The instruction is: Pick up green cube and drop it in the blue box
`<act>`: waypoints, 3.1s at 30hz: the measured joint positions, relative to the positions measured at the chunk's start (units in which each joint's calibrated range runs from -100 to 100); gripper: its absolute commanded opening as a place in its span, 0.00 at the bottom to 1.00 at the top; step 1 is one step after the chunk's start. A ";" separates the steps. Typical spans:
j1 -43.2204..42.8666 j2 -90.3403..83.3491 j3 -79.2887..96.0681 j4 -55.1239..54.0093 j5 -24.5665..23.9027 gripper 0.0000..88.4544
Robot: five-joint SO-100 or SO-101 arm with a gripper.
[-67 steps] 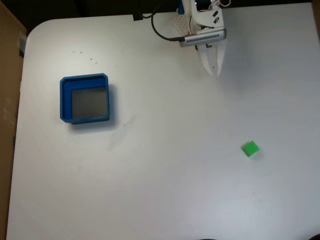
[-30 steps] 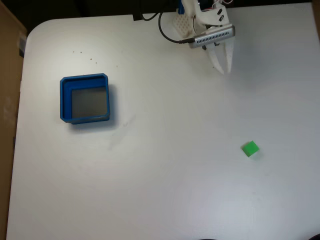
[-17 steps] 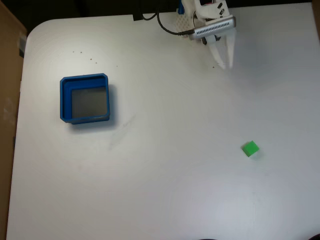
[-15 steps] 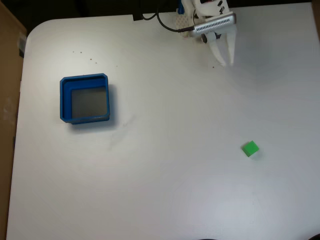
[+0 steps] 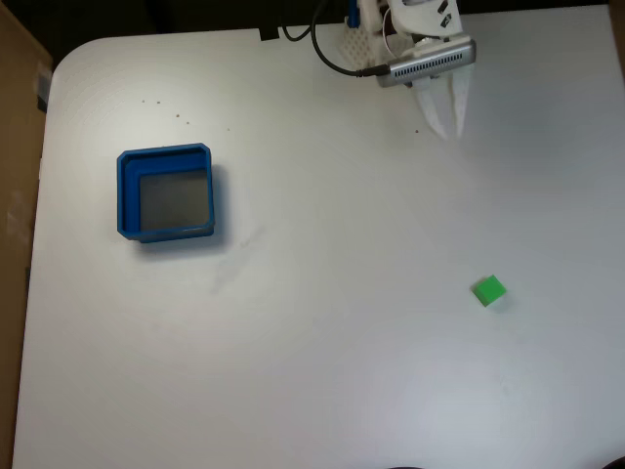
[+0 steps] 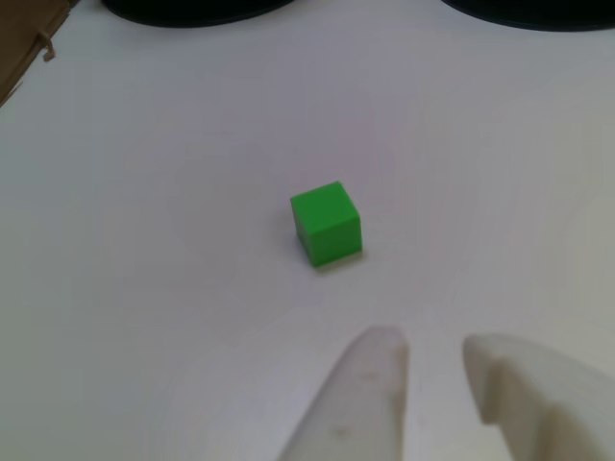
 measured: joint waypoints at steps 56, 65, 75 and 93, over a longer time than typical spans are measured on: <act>0.00 80.07 -74.13 20.31 -0.05 0.07; 0.00 80.32 -74.13 20.55 -0.10 0.24; 0.00 80.32 -74.13 20.55 -0.15 0.24; 0.00 80.32 -74.13 20.55 0.00 0.24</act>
